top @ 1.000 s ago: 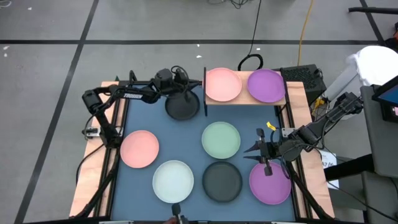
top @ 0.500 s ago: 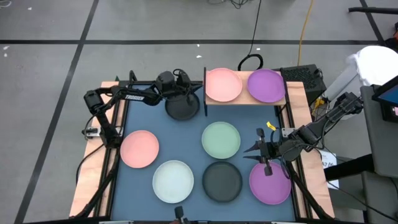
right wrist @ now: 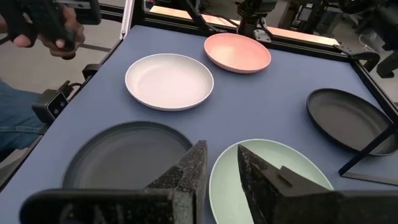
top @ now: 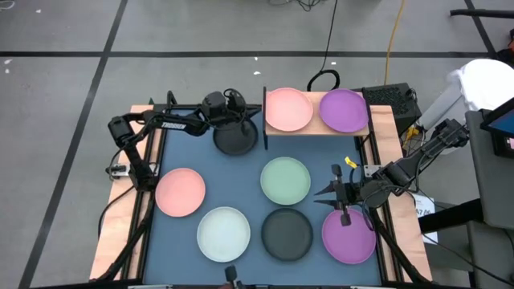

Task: Place and stack plates onto a shelf
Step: Put the right pink plate on the shelf

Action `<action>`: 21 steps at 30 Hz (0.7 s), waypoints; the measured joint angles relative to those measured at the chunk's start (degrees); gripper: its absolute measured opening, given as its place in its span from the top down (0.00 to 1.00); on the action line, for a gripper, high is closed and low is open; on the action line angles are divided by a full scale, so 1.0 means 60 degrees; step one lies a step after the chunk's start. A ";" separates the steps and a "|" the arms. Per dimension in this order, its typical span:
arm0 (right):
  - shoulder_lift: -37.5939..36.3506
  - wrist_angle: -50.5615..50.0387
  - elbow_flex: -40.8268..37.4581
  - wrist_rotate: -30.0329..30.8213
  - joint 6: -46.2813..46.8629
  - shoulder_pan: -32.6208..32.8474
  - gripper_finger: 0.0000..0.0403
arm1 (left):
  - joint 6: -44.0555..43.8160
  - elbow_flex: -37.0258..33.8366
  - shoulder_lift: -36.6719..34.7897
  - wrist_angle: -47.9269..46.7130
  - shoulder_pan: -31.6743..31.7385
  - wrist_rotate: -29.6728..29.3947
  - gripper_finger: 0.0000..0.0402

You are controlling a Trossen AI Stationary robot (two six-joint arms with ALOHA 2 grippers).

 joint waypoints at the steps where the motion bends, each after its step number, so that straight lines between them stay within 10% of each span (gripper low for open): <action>1: 0.0003 0.0000 0.0000 0.0000 -0.0003 0.0000 0.82 | -0.0045 0.0000 0.0000 0.0064 -0.0028 0.0000 0.91; 21: 0.0000 -0.0004 0.0004 -0.0011 -0.0158 0.0000 0.82 | -0.0114 0.0495 0.0927 0.0330 -0.0214 -0.0255 0.91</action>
